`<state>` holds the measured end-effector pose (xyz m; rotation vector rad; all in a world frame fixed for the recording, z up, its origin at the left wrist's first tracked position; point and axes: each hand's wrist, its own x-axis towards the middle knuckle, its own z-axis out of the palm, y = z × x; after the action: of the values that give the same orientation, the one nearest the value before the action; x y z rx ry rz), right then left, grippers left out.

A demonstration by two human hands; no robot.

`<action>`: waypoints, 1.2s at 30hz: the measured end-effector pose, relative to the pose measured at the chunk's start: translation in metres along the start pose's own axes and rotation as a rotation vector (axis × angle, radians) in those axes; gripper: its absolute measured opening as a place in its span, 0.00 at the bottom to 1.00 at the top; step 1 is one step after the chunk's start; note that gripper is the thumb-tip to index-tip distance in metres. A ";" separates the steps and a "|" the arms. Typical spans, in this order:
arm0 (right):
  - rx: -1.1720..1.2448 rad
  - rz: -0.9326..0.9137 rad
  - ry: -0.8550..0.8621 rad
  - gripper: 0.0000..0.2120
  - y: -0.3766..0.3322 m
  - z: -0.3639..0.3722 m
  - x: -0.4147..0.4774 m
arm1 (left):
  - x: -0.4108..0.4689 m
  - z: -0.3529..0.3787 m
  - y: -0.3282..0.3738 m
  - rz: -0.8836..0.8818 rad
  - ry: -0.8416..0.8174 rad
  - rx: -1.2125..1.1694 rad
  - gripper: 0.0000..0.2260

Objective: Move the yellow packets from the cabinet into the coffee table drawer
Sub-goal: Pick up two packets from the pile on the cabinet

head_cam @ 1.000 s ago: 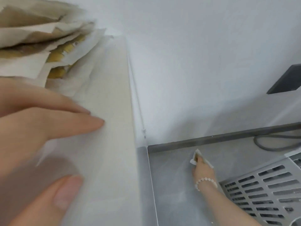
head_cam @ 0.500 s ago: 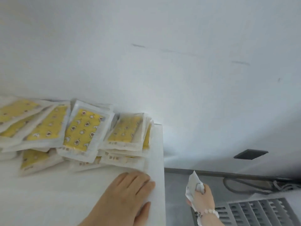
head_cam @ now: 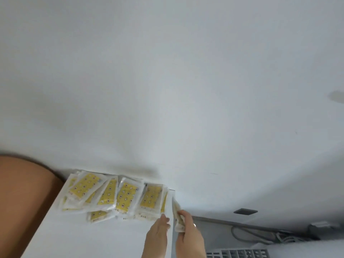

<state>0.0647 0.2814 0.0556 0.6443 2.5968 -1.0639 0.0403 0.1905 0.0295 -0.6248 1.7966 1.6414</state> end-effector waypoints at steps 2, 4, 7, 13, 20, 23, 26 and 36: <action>-0.106 -0.097 -0.003 0.22 -0.025 0.002 -0.005 | -0.002 -0.013 0.028 -0.023 -0.012 -0.180 0.16; -0.150 -0.138 -0.013 0.22 -0.039 0.012 -0.006 | 0.001 -0.029 0.043 -0.056 -0.002 -0.244 0.13; -0.229 -0.165 -0.008 0.28 -0.047 0.040 -0.009 | 0.009 -0.049 0.037 -0.058 -0.021 -0.191 0.09; -0.245 -0.364 -0.135 0.28 -0.036 0.070 -0.020 | 0.013 -0.085 0.002 -0.132 -0.014 -0.250 0.08; 0.086 0.024 -0.066 0.14 -0.046 0.059 0.048 | 0.008 -0.132 -0.028 -0.113 0.079 -0.308 0.08; -0.039 0.348 0.000 0.27 -0.052 0.068 0.099 | 0.005 -0.150 -0.042 -0.139 0.109 -0.347 0.07; -0.098 0.471 -0.033 0.34 -0.048 0.085 0.125 | 0.006 -0.160 -0.053 -0.155 0.137 -0.374 0.06; -0.094 0.465 0.013 0.28 -0.028 0.122 0.146 | 0.033 -0.153 -0.068 -0.239 0.146 -0.321 0.08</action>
<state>-0.0673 0.2204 -0.0708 1.1580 2.3169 -0.7834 0.0459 0.0329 -0.0358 -1.0834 1.4950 1.7657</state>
